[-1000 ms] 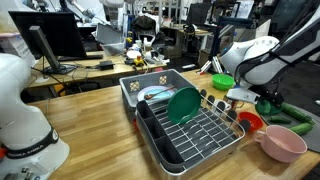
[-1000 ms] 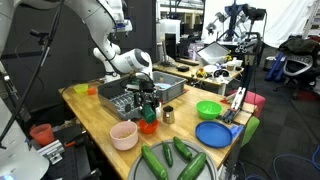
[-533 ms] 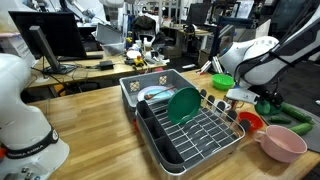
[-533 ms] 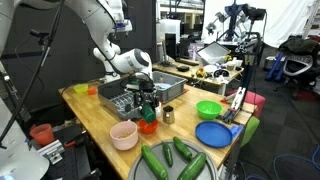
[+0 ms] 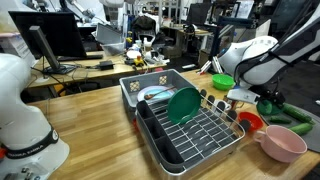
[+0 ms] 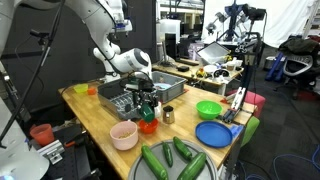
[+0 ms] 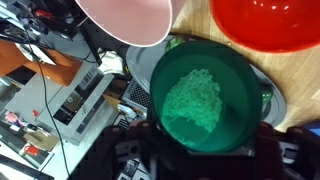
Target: Pour the contents in the dark green cup into the orange bowl
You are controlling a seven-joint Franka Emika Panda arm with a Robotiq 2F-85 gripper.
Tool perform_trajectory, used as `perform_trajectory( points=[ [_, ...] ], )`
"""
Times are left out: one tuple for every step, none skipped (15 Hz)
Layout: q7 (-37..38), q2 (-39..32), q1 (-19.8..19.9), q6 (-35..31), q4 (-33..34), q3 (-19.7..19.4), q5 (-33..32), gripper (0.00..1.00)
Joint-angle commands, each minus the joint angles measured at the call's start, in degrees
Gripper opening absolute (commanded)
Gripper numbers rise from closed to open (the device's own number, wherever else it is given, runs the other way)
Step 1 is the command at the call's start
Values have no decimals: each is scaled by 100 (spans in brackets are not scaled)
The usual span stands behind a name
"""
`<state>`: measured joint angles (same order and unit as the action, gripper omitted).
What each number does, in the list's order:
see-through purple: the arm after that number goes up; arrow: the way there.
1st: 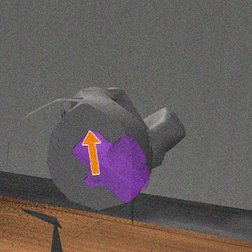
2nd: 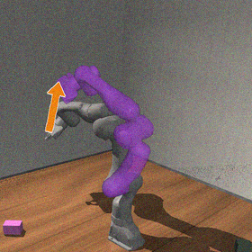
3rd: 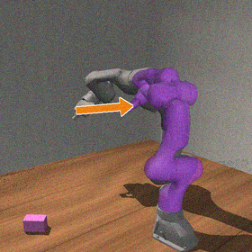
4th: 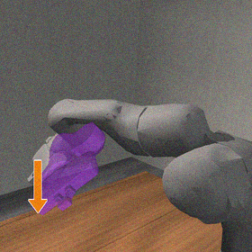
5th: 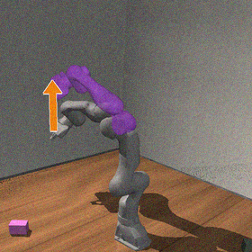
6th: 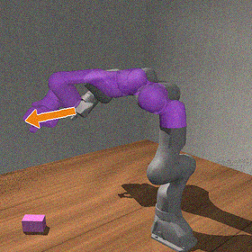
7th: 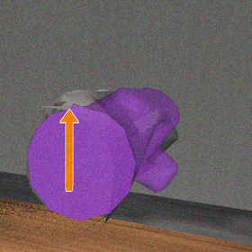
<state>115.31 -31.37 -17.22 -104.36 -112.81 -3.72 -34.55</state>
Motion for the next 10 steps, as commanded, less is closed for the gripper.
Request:
perform_trajectory(
  points=[
    [291,-175,-89,429,230,54,-258,45],
    [378,-213,-137,527,274,49,-362,45],
    [478,-240,-175,619,302,42,-466,45],
    [567,-263,-197,697,331,51,-560,45],
    [609,-279,-191,739,352,85,-624,45],
    [641,-290,-186,742,367,114,-676,45],
    [671,-311,-182,758,391,138,-717,45],
    [709,-333,-182,788,413,156,-765,45],
    [746,-352,-193,842,435,162,-809,45],
    [802,-365,-215,917,454,163,-879,45]
  ],
)
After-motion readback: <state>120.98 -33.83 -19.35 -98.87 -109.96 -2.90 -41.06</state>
